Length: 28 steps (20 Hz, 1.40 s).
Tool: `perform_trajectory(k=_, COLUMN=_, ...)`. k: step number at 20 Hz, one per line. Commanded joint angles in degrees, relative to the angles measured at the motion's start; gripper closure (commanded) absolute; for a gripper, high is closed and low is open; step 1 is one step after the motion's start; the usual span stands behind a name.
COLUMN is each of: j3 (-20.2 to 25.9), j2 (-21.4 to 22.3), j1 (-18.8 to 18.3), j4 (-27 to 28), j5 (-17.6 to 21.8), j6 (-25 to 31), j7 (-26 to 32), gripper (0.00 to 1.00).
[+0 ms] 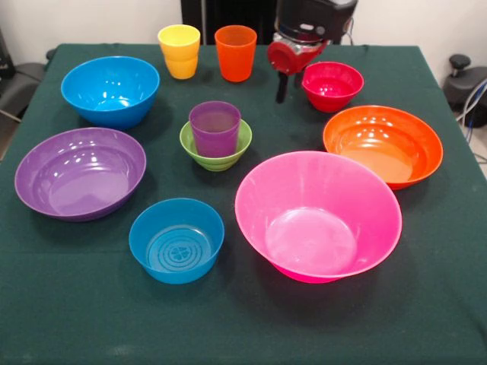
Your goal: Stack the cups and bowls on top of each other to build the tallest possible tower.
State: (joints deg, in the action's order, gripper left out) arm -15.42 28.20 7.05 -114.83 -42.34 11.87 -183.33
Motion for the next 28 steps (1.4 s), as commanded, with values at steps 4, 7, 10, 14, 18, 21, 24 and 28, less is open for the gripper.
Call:
perform_trajectory(k=4, j3=9.14, j2=2.34, j1=1.56, j4=-3.89, j5=1.39, j6=0.40, j7=-3.83, gripper=0.00)
perform_trajectory(k=7, j3=7.62, j2=1.15, j1=4.68, j4=-0.68, j5=0.44, j6=1.91, j7=-5.75, gripper=0.00)
perform_trajectory(k=10, j3=6.28, j2=0.98, j1=6.51, j4=0.75, j5=0.20, j6=3.95, j7=-6.58, gripper=0.00)
perform_trajectory(k=14, j3=6.32, j2=0.17, j1=7.69, j4=2.06, j5=-0.25, j6=4.79, j7=-6.77, gripper=0.00)
perform_trajectory(k=18, j3=7.08, j2=-2.59, j1=7.88, j4=3.36, j5=-0.26, j6=2.88, j7=-5.57, gripper=0.00)
perform_trajectory(k=21, j3=8.16, j2=-4.68, j1=7.15, j4=4.00, j5=-0.01, j6=-0.01, j7=-4.40, gripper=0.00)
perform_trajectory(k=24, j3=9.24, j2=-5.29, j1=6.57, j4=3.64, j5=0.04, j6=-2.06, j7=-4.27, gripper=0.00)
perform_trajectory(k=28, j3=8.97, j2=-4.57, j1=6.35, j4=2.20, j5=0.68, j6=-2.77, j7=-4.01, gripper=0.00)
